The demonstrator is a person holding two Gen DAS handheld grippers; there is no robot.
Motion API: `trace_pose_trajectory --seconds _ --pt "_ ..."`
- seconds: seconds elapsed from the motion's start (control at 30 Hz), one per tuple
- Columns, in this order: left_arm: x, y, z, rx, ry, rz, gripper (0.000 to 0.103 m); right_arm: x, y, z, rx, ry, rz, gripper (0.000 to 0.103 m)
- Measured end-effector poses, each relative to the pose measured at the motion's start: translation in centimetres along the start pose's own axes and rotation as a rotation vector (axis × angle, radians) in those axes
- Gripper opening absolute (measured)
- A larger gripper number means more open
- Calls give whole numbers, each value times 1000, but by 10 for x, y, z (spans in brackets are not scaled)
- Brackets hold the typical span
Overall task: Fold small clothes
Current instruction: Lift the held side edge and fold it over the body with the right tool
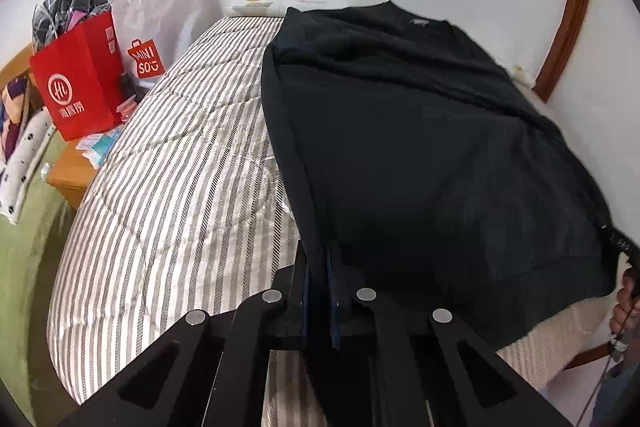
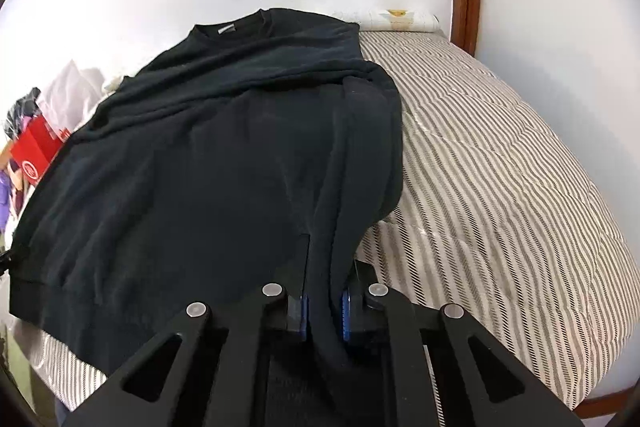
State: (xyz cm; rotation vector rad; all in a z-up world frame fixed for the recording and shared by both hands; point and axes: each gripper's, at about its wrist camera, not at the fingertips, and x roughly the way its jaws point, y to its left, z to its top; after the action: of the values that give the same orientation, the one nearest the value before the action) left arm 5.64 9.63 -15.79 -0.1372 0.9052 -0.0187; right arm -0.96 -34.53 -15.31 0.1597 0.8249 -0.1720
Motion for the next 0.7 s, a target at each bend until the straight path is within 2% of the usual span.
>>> trace_pose_trajectory --seconds 0.27,0.4,0.53,0.7 --pt "-31 4 -23 -9 -47 -88 7 -25 -5 -13 -15 -16 2 11" --pt "-46 11 -22 -34 -86 -150 7 -37 -9 -18 -18 -27 21 11" --pt "-56 10 -10 -45 -130 -171 7 -42 -10 -3 -2 -50 58 11" --pt "-69 8 14 -50 -201 -157 7 -49 -12 27 1 -115 89 11"
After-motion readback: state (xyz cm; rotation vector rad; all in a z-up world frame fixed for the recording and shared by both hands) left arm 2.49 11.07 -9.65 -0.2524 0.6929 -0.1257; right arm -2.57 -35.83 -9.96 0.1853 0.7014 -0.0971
